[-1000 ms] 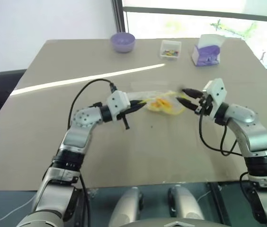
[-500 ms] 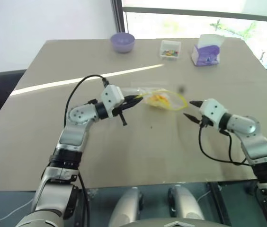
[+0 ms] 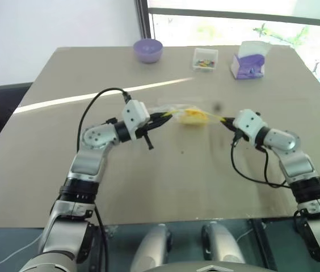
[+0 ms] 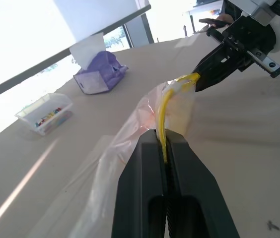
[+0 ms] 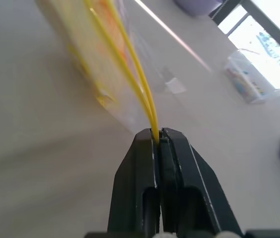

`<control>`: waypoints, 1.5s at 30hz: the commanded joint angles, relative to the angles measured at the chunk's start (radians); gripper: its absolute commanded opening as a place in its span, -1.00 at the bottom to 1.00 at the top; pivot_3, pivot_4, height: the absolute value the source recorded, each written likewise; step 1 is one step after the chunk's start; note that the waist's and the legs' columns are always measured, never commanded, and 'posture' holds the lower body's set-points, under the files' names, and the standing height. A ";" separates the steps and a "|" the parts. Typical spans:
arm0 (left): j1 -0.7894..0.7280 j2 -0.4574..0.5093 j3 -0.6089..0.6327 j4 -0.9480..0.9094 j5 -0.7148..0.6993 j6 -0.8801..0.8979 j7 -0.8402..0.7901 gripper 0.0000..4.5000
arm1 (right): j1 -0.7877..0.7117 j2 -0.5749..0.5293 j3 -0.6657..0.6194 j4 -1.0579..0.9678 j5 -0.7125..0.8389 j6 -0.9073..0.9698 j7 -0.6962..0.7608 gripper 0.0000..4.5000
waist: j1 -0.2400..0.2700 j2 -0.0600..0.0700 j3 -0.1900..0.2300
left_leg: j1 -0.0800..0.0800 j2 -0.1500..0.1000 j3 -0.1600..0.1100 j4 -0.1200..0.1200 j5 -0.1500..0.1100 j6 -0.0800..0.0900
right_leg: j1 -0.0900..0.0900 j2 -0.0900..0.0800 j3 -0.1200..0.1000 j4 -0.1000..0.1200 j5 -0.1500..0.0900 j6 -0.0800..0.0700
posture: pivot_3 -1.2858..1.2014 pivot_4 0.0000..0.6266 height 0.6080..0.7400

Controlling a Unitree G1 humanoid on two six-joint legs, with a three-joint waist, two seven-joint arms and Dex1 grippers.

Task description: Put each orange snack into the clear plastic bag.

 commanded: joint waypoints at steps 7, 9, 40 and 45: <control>-0.307 -0.027 0.042 0.334 0.051 -0.154 0.045 -1.00 | -0.171 -0.168 -0.086 0.038 -0.105 -0.116 -0.140 -0.97 | -0.007 -0.001 0.001 | -0.001 -0.001 0.000 -0.002 0.002 -0.003 | -0.001 0.000 0.001 -0.003 0.000 0.000 | 0.03 -0.52 1.00; -0.247 -0.024 0.029 0.304 0.052 -0.164 0.031 -1.00 | -0.089 -0.187 -0.097 -0.062 -0.085 -0.077 -0.114 -0.97 | -0.009 -0.001 0.001 | -0.003 -0.001 0.002 -0.006 0.002 -0.003 | -0.004 -0.001 0.003 -0.004 0.000 0.001 | 0.03 -0.52 1.00; 0.158 0.027 -0.056 -0.116 0.099 -0.119 0.029 -1.00 | 0.175 0.014 0.137 -0.686 0.052 0.294 0.080 -0.06 | 0.000 -0.002 0.001 | 0.001 -0.001 0.002 0.005 -0.001 0.002 | 0.000 -0.001 0.004 0.006 0.000 0.002 | 0.03 -0.52 1.00; 0.161 0.032 -0.051 -0.137 0.105 -0.101 0.040 -1.00 | 0.136 0.051 0.160 -0.637 0.036 0.272 0.090 -0.06 | -0.001 -0.002 0.001 | 0.001 -0.001 0.001 0.003 -0.001 0.001 | 0.000 -0.001 0.002 0.003 0.000 0.002 | 0.03 -0.52 1.00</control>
